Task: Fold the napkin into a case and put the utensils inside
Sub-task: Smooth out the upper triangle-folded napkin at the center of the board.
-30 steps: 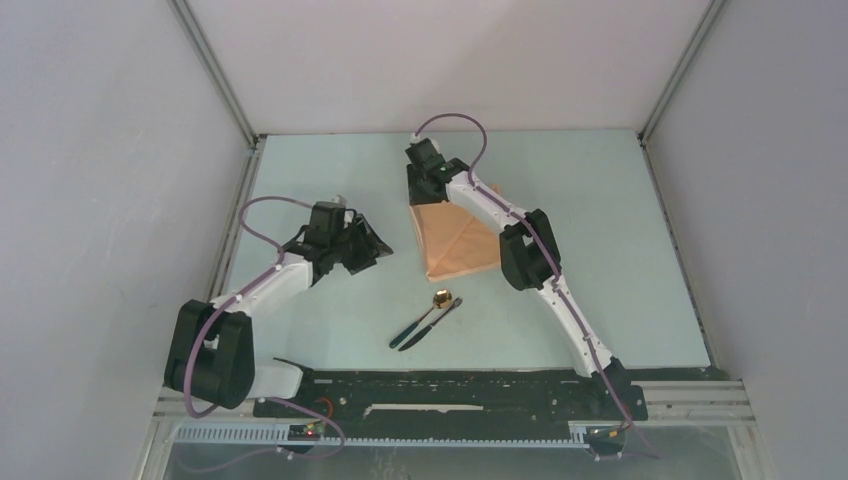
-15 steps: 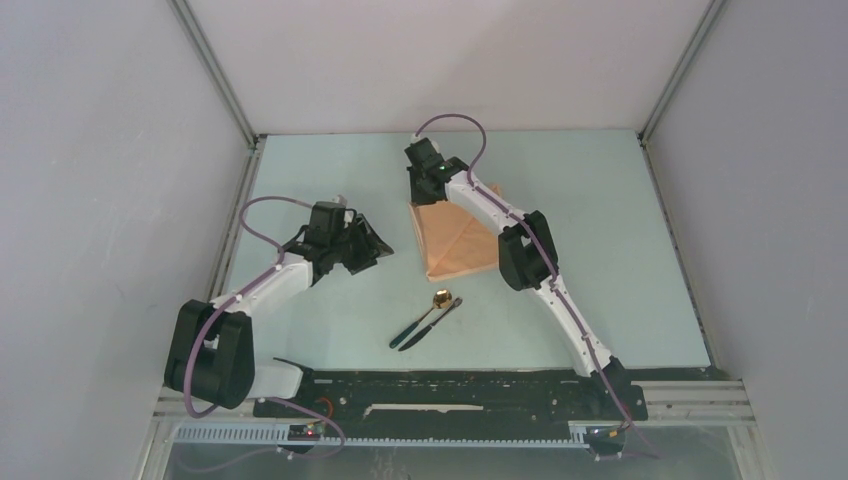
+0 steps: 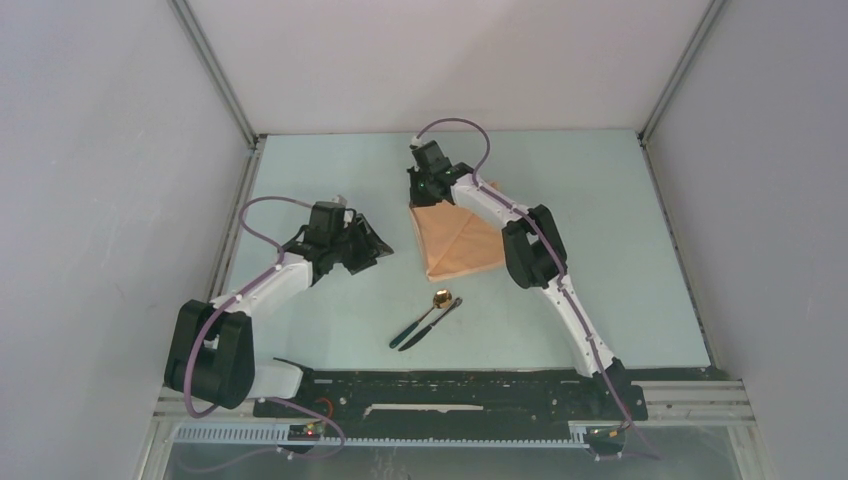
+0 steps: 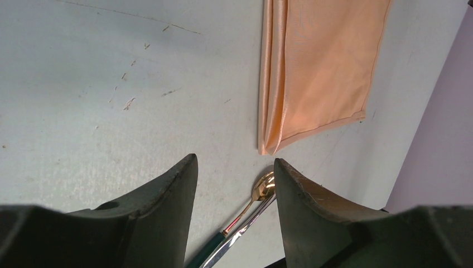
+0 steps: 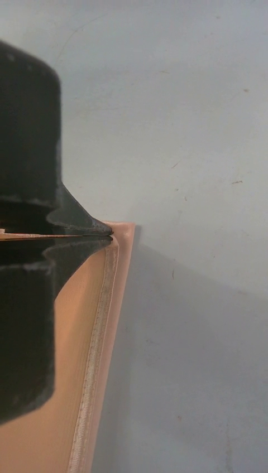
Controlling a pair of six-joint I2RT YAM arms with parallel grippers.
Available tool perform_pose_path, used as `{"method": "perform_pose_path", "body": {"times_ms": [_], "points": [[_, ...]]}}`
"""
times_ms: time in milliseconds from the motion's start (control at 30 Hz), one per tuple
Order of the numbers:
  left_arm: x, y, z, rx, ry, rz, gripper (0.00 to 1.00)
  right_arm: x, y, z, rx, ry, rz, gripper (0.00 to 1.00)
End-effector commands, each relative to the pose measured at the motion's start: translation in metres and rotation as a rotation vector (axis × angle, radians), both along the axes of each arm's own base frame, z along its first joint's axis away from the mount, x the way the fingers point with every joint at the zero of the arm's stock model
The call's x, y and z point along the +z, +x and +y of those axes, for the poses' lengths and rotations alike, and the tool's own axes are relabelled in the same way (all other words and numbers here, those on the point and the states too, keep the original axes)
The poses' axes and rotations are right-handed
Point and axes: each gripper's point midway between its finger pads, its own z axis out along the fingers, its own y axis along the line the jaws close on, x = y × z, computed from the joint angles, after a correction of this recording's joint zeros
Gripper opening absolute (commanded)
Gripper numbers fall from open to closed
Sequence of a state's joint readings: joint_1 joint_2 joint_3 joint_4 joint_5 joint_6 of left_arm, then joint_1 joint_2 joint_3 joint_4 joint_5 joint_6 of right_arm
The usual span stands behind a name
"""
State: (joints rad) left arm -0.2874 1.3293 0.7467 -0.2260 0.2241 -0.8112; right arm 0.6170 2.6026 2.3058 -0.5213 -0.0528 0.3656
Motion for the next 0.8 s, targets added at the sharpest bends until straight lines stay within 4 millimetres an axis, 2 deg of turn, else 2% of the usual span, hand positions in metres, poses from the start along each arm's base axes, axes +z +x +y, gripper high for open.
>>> {"method": "perform_pose_path", "body": {"times_ms": [0, 167, 333, 367, 433, 500, 600, 667, 767], "points": [[0.008, 0.003, -0.001, -0.011, -0.020, -0.036, 0.58, 0.034, 0.001, 0.012, 0.077, 0.080, -0.047, 0.00], [0.007, 0.003, 0.000, -0.010, -0.015, -0.038, 0.58, 0.032, -0.005, 0.017, 0.101, 0.112, -0.030, 0.00], [0.003, 0.003, -0.001, -0.012, -0.017, -0.029, 0.58, 0.035, -0.004, 0.014, 0.108, 0.132, -0.012, 0.18], [0.002, 0.004, -0.002, -0.013, -0.018, -0.030, 0.58, 0.037, -0.003, 0.012, 0.108, 0.133, -0.011, 0.24], [0.001, 0.006, -0.004, -0.020, -0.023, -0.033, 0.58, 0.049, -0.003, 0.008, 0.108, 0.146, -0.011, 0.39], [0.003, 0.010, -0.008, -0.029, -0.038, -0.041, 0.58, 0.067, -0.005, 0.005, 0.122, 0.179, -0.009, 0.48], [0.012, 0.020, -0.017, -0.033, -0.098, -0.069, 0.58, 0.101, -0.012, -0.002, 0.147, 0.219, -0.015, 0.56], [0.021, 0.030, -0.025, -0.031, -0.146, -0.095, 0.55, 0.121, -0.027, -0.012, 0.167, 0.273, 0.012, 0.59], [0.034, 0.049, -0.034, -0.020, -0.205, -0.140, 0.48, 0.135, -0.050, -0.031, 0.176, 0.400, 0.053, 0.64]]}}
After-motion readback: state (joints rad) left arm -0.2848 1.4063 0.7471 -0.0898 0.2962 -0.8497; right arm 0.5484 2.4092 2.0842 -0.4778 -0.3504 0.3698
